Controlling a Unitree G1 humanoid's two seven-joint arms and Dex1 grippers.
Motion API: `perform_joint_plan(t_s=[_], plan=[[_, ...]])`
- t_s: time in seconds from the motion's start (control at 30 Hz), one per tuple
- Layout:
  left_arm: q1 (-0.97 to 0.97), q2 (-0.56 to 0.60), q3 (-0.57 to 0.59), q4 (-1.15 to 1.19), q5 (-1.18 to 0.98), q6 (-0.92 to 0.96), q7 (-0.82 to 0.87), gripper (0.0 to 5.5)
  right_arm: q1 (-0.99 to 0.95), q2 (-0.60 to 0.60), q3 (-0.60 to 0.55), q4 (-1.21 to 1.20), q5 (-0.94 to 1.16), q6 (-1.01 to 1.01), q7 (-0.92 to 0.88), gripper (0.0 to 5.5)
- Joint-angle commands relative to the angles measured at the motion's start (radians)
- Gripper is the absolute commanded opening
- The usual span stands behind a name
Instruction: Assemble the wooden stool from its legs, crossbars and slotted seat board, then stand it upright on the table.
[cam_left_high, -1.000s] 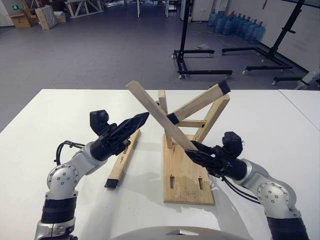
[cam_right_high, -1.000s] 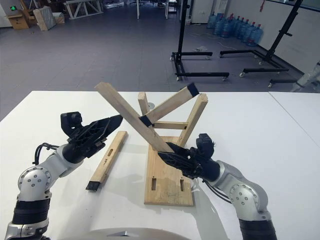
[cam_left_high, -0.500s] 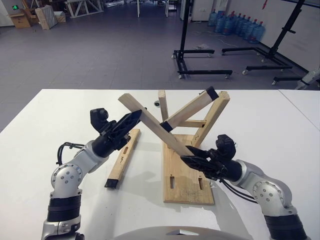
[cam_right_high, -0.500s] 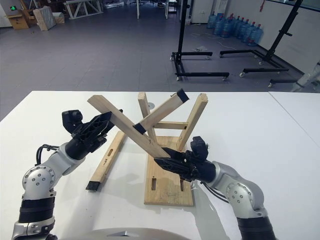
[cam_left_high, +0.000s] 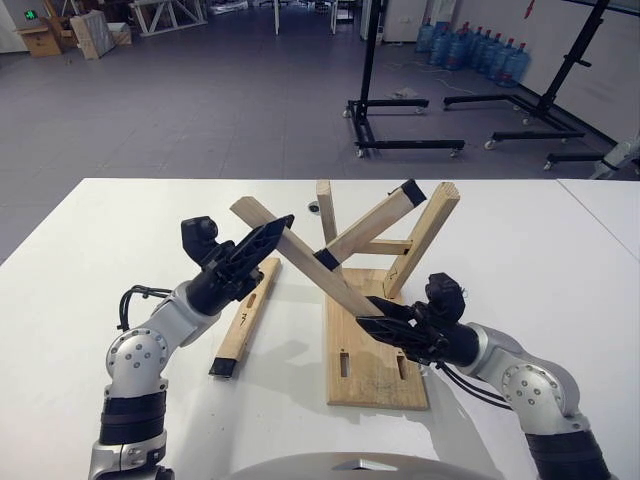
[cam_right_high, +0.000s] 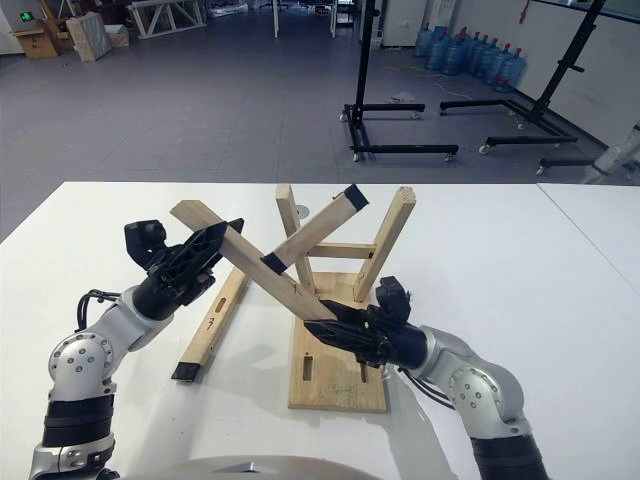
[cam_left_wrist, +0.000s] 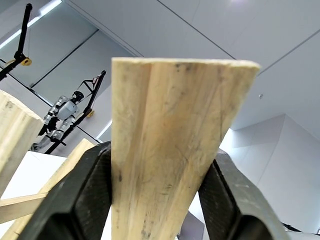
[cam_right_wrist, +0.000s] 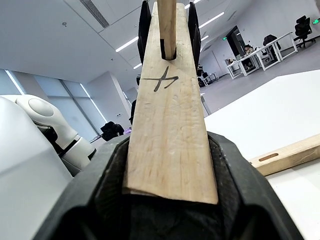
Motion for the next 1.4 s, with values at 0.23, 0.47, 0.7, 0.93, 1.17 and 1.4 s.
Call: perform_joint_plan(t_s=[0.23,0.47,0.7,0.93,1.17,1.4], plan=[[0.000,-0.015,0.005,-0.002,0.039,-0.022,0.006,2.17,-0.030,-0.023,-0.008,0.014,-0.013,0.035,-0.067,2.51],[0.005,-0.025,0.024,0.000,0.048,-0.038,0.018,2.17,-0.025,-0.041,-0.074,0.004,0.003,0.031,-0.102,3.31],[-0.004,0.074,0.067,-0.038,0.180,-0.093,-0.035,2.05,0.011,-0.109,-0.246,-0.009,0.047,0.026,-0.130,3.31],[-0.081,0.256,0.008,-0.078,0.348,-0.106,-0.207,2.04,0.010,-0.201,-0.353,0.138,0.004,0.030,-0.134,3.31],[-0.128,0.177,-0.123,-0.082,0.390,-0.125,-0.243,2.04,-0.112,-0.219,-0.353,0.315,-0.083,-0.001,-0.176,3.31],[-0.110,0.094,-0.191,-0.111,0.430,-0.156,-0.216,2.04,-0.173,-0.196,-0.301,0.365,-0.164,-0.007,-0.213,3.31]])
